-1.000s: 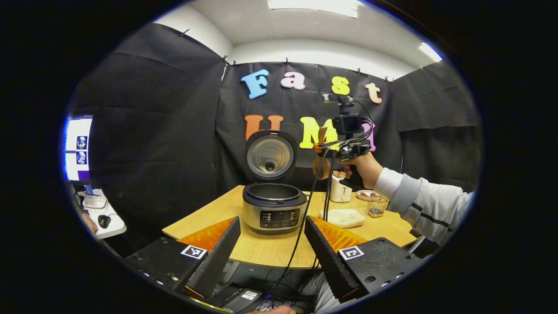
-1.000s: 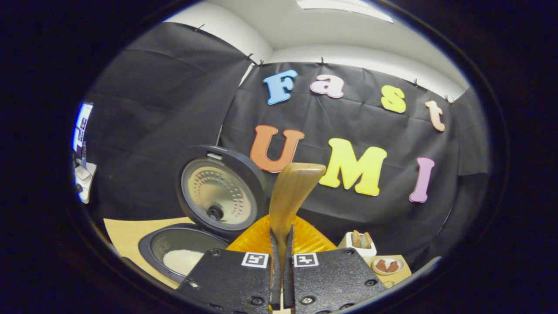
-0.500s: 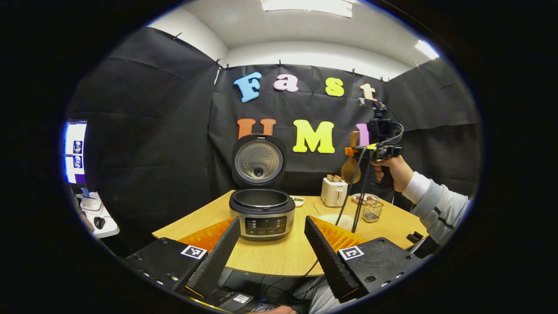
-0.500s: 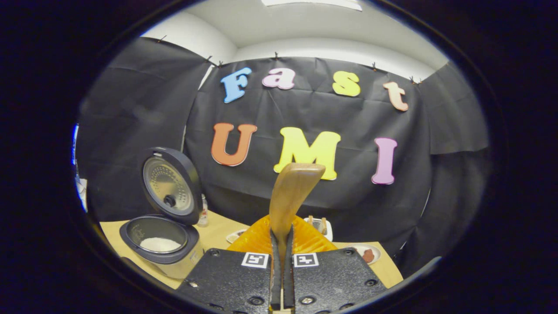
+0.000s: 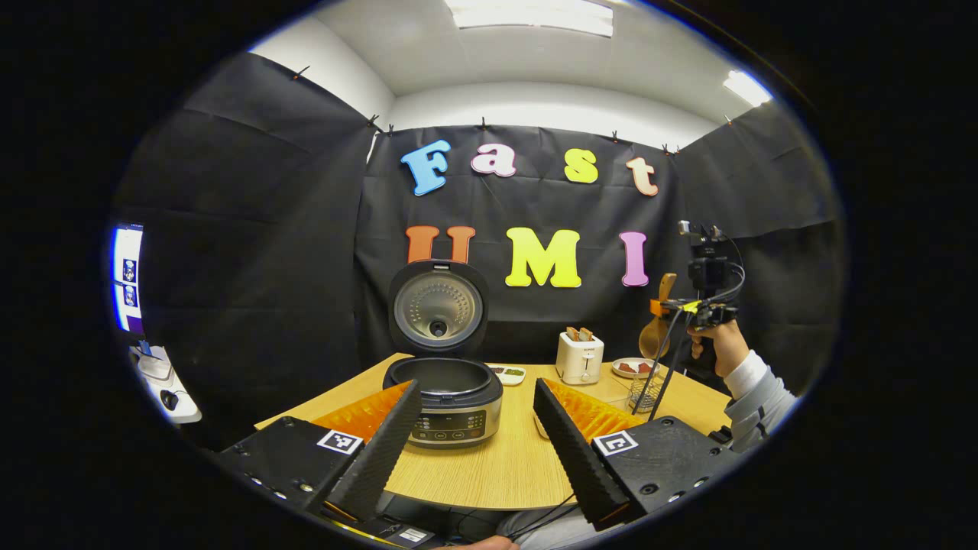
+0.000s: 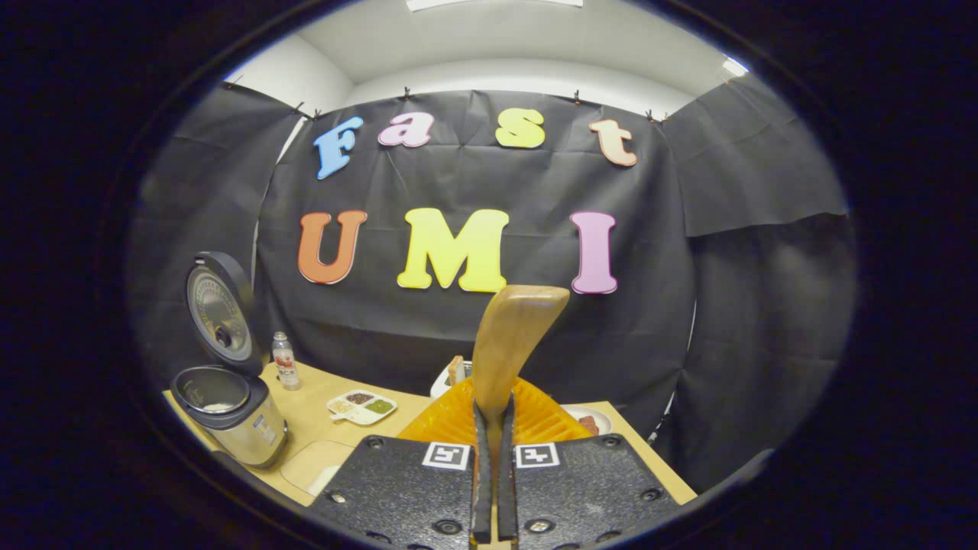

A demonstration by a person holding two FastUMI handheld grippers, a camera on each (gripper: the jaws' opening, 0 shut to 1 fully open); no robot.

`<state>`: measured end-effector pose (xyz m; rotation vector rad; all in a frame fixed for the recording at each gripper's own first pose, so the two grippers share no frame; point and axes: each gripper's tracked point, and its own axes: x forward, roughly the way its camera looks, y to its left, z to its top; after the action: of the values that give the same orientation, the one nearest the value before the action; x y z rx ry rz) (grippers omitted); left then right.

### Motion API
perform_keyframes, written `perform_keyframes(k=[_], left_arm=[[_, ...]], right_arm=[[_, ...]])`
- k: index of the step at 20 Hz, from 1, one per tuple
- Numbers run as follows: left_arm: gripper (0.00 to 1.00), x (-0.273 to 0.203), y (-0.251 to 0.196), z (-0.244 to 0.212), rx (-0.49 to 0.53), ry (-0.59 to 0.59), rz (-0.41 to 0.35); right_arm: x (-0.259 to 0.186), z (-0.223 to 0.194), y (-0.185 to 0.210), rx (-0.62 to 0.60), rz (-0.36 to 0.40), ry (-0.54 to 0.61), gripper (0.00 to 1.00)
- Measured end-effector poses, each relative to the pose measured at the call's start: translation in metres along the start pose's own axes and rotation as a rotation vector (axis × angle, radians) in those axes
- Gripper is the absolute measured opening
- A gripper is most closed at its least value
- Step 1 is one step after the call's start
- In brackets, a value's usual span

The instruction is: Close the left gripper, press the button to open the rice cooker; take a wooden spoon from the chopstick holder with the right hand, scoop a spoonful of rice and pour it into the rice cooker, then put the wooden spoon back into the chopstick holder.

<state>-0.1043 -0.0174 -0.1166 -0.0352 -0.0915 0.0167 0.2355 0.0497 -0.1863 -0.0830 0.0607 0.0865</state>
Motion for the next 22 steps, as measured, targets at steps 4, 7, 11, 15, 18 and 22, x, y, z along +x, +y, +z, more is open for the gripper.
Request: perform_keyframes(k=[4, 7, 11, 15, 18, 22], left_arm=[[0.94, 0.017, 0.008, 0.004, -0.009, 0.003, 0.009], [0.94, 0.031, 0.011, -0.001, 0.0, 0.037, 0.021], [0.94, 0.051, 0.023, 0.005, 0.0, 0.031, 0.065], [0.94, 0.074, 0.015, 0.007, -0.029, 0.029, 0.055], [0.95, 0.086, 0.015, 0.005, -0.035, 0.029, 0.066], [0.95, 0.099, 0.014, -0.004, -0.047, 0.062, 0.08]], right_arm=[[0.003, -0.015, -0.014, 0.042, -0.017, 0.021, 0.1], [0.007, -0.018, -0.026, 0.044, -0.043, 0.0, 0.11], [0.021, -0.033, -0.041, 0.046, -0.071, 0.009, 0.11], [0.038, -0.056, -0.049, 0.051, -0.063, 0.046, 0.12], [0.048, -0.071, -0.055, 0.113, -0.035, 0.054, 0.13], [0.055, -0.08, -0.067, 0.134, -0.051, 0.073, 0.4]])
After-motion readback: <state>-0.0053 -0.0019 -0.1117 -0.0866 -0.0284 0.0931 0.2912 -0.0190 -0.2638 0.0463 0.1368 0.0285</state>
